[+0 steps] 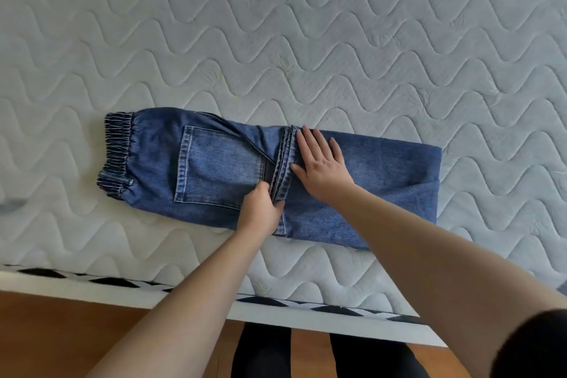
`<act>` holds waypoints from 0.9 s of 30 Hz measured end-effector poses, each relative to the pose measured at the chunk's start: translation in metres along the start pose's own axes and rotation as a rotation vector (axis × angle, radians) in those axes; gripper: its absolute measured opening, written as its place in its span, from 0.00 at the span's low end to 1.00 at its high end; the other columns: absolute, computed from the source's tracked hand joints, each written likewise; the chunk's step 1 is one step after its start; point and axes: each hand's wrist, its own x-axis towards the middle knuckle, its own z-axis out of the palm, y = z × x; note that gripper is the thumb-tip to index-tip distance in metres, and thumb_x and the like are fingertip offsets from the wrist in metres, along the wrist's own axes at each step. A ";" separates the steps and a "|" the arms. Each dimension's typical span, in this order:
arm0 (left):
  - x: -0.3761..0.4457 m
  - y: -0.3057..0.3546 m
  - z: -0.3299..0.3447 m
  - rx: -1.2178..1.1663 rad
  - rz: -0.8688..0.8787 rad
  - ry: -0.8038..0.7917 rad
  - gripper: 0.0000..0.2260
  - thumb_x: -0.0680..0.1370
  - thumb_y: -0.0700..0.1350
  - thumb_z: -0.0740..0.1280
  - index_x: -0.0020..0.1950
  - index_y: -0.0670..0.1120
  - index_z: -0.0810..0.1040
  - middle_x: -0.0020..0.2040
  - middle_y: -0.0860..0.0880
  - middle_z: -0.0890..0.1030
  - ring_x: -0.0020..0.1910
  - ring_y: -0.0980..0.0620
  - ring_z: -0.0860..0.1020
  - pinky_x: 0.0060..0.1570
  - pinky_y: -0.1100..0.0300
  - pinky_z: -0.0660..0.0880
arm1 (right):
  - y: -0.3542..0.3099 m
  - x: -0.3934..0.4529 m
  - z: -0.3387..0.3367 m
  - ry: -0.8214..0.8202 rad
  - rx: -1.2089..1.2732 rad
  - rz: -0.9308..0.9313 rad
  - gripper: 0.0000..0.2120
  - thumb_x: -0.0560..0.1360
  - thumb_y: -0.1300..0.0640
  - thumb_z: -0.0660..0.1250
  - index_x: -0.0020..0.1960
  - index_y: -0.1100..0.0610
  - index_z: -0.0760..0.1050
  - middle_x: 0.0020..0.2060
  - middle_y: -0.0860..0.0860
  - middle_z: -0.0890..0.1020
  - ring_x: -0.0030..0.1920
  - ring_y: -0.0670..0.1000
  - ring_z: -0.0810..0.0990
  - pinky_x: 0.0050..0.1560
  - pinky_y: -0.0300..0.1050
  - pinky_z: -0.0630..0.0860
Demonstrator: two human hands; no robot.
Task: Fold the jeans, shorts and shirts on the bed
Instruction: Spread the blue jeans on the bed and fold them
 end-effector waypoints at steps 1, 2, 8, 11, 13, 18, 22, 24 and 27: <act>0.000 -0.002 -0.001 -0.028 -0.015 0.013 0.13 0.77 0.45 0.70 0.57 0.41 0.74 0.53 0.43 0.81 0.54 0.42 0.79 0.48 0.57 0.72 | 0.001 0.001 0.001 -0.016 -0.015 -0.007 0.32 0.82 0.39 0.46 0.80 0.51 0.38 0.79 0.47 0.43 0.78 0.49 0.40 0.75 0.50 0.34; -0.001 -0.004 -0.001 -0.050 -0.028 0.021 0.14 0.77 0.45 0.71 0.59 0.40 0.75 0.54 0.43 0.81 0.54 0.43 0.79 0.48 0.59 0.71 | 0.001 0.002 0.000 -0.025 -0.005 -0.014 0.32 0.82 0.39 0.45 0.80 0.51 0.38 0.79 0.47 0.43 0.78 0.49 0.40 0.76 0.50 0.34; -0.021 -0.005 0.004 -0.113 0.084 0.121 0.18 0.77 0.42 0.69 0.65 0.43 0.70 0.57 0.44 0.77 0.52 0.46 0.77 0.46 0.61 0.68 | 0.022 -0.044 -0.021 0.205 0.046 -0.017 0.27 0.83 0.47 0.52 0.79 0.52 0.54 0.79 0.50 0.55 0.79 0.52 0.50 0.78 0.53 0.47; -0.035 0.003 0.012 -0.033 0.318 0.347 0.20 0.74 0.38 0.72 0.64 0.40 0.73 0.55 0.41 0.75 0.52 0.44 0.75 0.49 0.55 0.72 | 0.054 -0.088 -0.013 0.208 0.046 0.117 0.27 0.83 0.47 0.51 0.80 0.52 0.52 0.79 0.49 0.53 0.79 0.51 0.48 0.78 0.53 0.45; -0.034 0.016 0.017 0.071 0.446 0.448 0.17 0.73 0.37 0.72 0.61 0.39 0.76 0.54 0.40 0.76 0.53 0.41 0.75 0.53 0.48 0.74 | 0.077 -0.114 -0.004 0.157 0.034 0.193 0.28 0.83 0.46 0.52 0.80 0.52 0.52 0.79 0.50 0.52 0.79 0.52 0.48 0.78 0.53 0.45; -0.020 0.067 0.040 0.161 0.606 0.305 0.16 0.74 0.37 0.70 0.61 0.39 0.78 0.57 0.40 0.78 0.56 0.39 0.76 0.57 0.46 0.73 | 0.112 -0.165 0.010 0.183 0.078 0.296 0.29 0.81 0.47 0.59 0.79 0.53 0.56 0.79 0.51 0.56 0.78 0.53 0.53 0.77 0.54 0.51; -0.010 0.116 0.067 0.228 0.788 0.165 0.16 0.76 0.38 0.68 0.64 0.41 0.77 0.61 0.43 0.77 0.60 0.42 0.75 0.58 0.48 0.72 | 0.124 -0.182 0.010 0.299 0.284 0.452 0.31 0.80 0.49 0.63 0.79 0.53 0.55 0.78 0.51 0.58 0.77 0.54 0.58 0.74 0.53 0.58; -0.003 0.141 0.081 0.281 0.860 0.110 0.18 0.78 0.41 0.66 0.68 0.42 0.74 0.64 0.44 0.76 0.64 0.44 0.73 0.61 0.48 0.71 | 0.130 -0.190 0.010 0.312 0.505 0.595 0.30 0.80 0.48 0.62 0.78 0.52 0.57 0.76 0.51 0.62 0.73 0.53 0.64 0.70 0.52 0.64; 0.010 0.180 0.102 0.365 0.916 0.036 0.20 0.80 0.45 0.63 0.73 0.44 0.69 0.69 0.46 0.73 0.68 0.46 0.69 0.68 0.51 0.65 | 0.140 -0.202 0.007 0.245 0.777 0.783 0.21 0.80 0.46 0.59 0.71 0.50 0.66 0.62 0.49 0.77 0.55 0.48 0.78 0.56 0.51 0.75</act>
